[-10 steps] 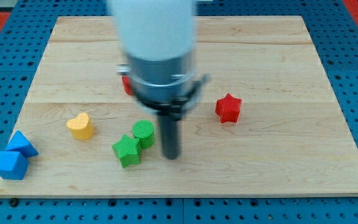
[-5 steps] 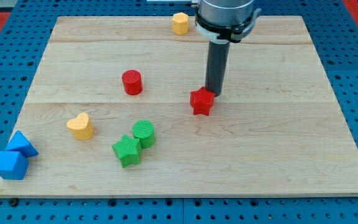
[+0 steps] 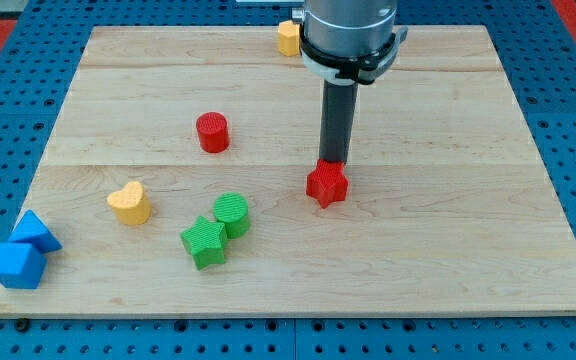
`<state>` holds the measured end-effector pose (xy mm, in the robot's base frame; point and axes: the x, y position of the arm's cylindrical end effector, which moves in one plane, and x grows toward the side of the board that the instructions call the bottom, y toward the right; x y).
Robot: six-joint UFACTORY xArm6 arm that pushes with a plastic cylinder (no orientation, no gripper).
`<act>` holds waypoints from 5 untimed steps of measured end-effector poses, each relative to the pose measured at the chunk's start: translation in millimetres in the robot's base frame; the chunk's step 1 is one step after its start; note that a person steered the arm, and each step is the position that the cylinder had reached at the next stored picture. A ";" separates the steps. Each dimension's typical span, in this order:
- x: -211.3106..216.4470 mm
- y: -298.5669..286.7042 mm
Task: Push the red star to the bottom of the board
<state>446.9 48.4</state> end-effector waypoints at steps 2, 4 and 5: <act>3.6 -36.4; 28.3 -11.6; 41.5 -7.7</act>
<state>488.4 40.7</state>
